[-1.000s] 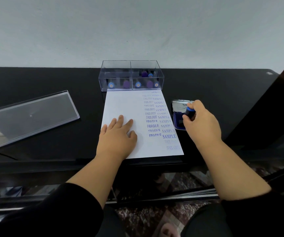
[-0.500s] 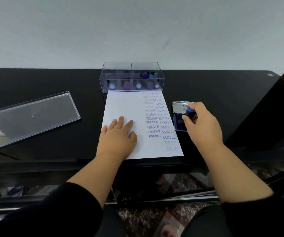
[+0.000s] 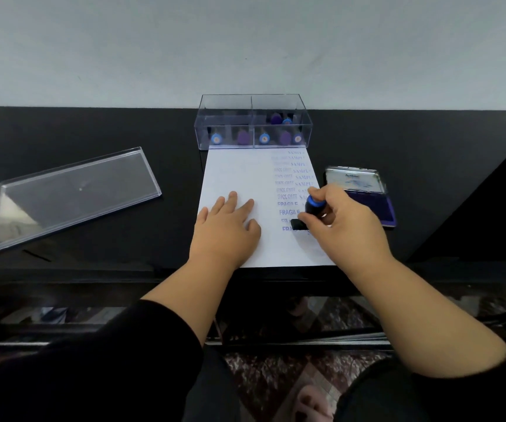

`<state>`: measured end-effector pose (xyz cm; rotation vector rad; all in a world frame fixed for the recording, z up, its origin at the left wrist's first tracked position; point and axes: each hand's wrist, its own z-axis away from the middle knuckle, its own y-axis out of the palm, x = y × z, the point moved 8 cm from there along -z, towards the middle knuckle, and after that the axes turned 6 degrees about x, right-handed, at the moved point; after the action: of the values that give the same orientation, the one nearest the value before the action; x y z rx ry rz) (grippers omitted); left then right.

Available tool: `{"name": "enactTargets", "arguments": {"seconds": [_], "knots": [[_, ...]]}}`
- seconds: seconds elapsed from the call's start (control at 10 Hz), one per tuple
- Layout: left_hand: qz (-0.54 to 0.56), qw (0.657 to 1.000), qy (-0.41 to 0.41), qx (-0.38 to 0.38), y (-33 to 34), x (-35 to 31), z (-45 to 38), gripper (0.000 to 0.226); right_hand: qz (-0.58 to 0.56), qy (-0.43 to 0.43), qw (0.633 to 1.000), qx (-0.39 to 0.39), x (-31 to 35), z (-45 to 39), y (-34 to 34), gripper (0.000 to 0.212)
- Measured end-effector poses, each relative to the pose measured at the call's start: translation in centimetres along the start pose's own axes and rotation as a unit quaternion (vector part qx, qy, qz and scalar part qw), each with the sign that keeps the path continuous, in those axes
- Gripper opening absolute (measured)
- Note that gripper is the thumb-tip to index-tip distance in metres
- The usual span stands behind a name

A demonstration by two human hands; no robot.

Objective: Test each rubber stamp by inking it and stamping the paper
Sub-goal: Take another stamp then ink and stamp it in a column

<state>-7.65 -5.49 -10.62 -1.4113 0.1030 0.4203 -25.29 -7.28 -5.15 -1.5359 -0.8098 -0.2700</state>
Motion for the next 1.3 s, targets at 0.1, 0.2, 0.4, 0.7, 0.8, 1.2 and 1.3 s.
{"name": "enactTargets", "arguments": {"seconds": [0.1, 0.2, 0.4, 0.7, 0.8, 1.2, 1.3], "knots": [[0.002, 1.0, 0.0, -0.001, 0.0, 0.0, -0.1, 0.051, 0.021, -0.018, 1.0, 0.006, 0.5, 0.2, 0.4, 0.029], [0.001, 1.0, -0.001, -0.004, 0.0, 0.0, 0.0, 0.051, 0.032, -0.021, 0.999, 0.011, 0.6, 0.4, 0.7, 0.028], [-0.009, 1.0, 0.0, 0.003, 0.1, 0.0, -0.2, 0.051, 0.05, -0.029, 0.998, 0.028, 1.0, 0.5, 1.5, 0.023], [-0.011, 1.0, 0.001, 0.008, 0.1, 0.0, -0.1, 0.051, 0.068, -0.039, 0.997, 0.013, 1.5, 0.5, 2.0, 0.019], [-0.01, 1.0, 0.001, 0.008, 0.1, 0.1, -0.1, 0.051, 0.066, -0.043, 0.997, 0.017, 1.6, 0.6, 2.0, 0.019], [-0.005, 1.0, 0.007, -0.001, 0.1, 0.0, -0.1, 0.051, -0.026, 0.032, 0.997, -0.07, -1.7, -0.5, -2.3, 0.025], [-0.005, 1.0, 0.007, 0.001, 0.1, 0.0, -0.1, 0.051, -0.026, 0.041, 0.995, -0.088, -2.4, -0.7, -2.9, 0.022]]}}
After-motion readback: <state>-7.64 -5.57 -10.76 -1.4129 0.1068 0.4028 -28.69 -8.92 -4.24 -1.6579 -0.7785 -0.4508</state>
